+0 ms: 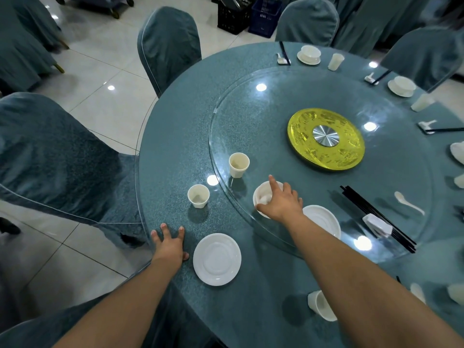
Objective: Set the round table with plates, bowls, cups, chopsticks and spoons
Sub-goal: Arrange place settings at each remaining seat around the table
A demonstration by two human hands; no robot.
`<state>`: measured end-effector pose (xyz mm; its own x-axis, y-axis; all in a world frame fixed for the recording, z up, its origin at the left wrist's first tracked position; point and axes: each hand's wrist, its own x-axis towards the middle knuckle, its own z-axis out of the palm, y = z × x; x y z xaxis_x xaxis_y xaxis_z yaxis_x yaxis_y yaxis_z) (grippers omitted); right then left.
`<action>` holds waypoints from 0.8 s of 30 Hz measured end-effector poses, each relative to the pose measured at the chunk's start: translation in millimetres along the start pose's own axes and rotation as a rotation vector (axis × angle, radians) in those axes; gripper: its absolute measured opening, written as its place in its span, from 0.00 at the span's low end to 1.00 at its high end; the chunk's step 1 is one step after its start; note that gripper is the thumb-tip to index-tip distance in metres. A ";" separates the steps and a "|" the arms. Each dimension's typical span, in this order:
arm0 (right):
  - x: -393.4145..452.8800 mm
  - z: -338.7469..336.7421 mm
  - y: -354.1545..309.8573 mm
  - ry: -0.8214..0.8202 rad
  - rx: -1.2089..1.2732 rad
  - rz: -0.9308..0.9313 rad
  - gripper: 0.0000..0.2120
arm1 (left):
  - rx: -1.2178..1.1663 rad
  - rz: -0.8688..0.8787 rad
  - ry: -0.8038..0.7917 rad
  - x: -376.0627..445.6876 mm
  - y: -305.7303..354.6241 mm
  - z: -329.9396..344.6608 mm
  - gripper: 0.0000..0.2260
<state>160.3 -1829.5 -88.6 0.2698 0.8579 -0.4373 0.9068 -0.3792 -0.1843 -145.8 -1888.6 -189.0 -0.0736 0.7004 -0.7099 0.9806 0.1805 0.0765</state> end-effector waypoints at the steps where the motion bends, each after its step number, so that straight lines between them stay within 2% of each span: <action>1: -0.5 -1.2 0.1 0.002 -0.010 0.000 0.48 | 0.004 -0.002 -0.001 0.2 0.1 -0.4 0.37; 5: -5.9 -8.1 -1.1 0.016 -0.022 -0.028 0.47 | 0.011 -0.002 -0.008 -1.1 2.9 -1.5 0.37; 10: -28.3 -12.6 -23.8 0.058 -0.051 -0.175 0.47 | -0.008 0.011 -0.004 -10.1 7.2 -10.6 0.38; 17: -82.2 48.8 -56.6 -0.101 -0.123 -0.305 0.49 | -0.030 0.017 0.000 -18.5 4.0 -11.9 0.37; 21: -106.0 92.8 -55.3 -0.201 -0.140 -0.306 0.50 | -0.042 0.033 0.022 -19.9 5.3 -10.2 0.37; 24: -116.5 114.0 -57.1 -0.214 -0.132 -0.315 0.49 | -0.048 0.034 0.029 -18.7 3.3 -9.8 0.37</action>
<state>40.1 -1947.3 -127.5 -0.0889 0.8284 -0.5530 0.9719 -0.0493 -0.2300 -143.0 -1894.4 -168.6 -0.0462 0.7265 -0.6856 0.9729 0.1885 0.1342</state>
